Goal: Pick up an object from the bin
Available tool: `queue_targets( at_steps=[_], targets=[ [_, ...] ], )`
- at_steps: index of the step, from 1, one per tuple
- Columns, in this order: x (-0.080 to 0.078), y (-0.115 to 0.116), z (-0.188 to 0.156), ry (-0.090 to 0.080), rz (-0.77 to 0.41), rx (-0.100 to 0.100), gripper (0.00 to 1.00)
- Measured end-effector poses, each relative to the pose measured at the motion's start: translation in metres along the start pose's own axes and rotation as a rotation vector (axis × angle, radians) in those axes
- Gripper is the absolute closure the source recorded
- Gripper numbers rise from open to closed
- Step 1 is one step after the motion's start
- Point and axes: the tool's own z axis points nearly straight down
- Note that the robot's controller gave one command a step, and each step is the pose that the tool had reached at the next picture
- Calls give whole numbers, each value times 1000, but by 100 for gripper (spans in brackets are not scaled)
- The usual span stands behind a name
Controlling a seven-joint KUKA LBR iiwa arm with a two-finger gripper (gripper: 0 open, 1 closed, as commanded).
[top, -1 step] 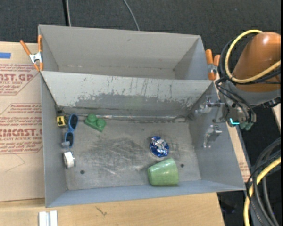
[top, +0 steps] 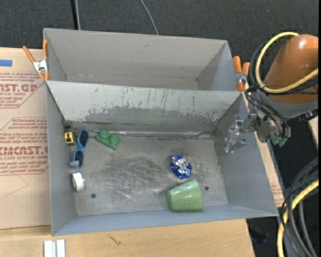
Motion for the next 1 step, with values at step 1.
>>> queue_targets(
  at_steps=[1],
  targets=[
    [0,0,0,0,0,0,0]
  ],
)
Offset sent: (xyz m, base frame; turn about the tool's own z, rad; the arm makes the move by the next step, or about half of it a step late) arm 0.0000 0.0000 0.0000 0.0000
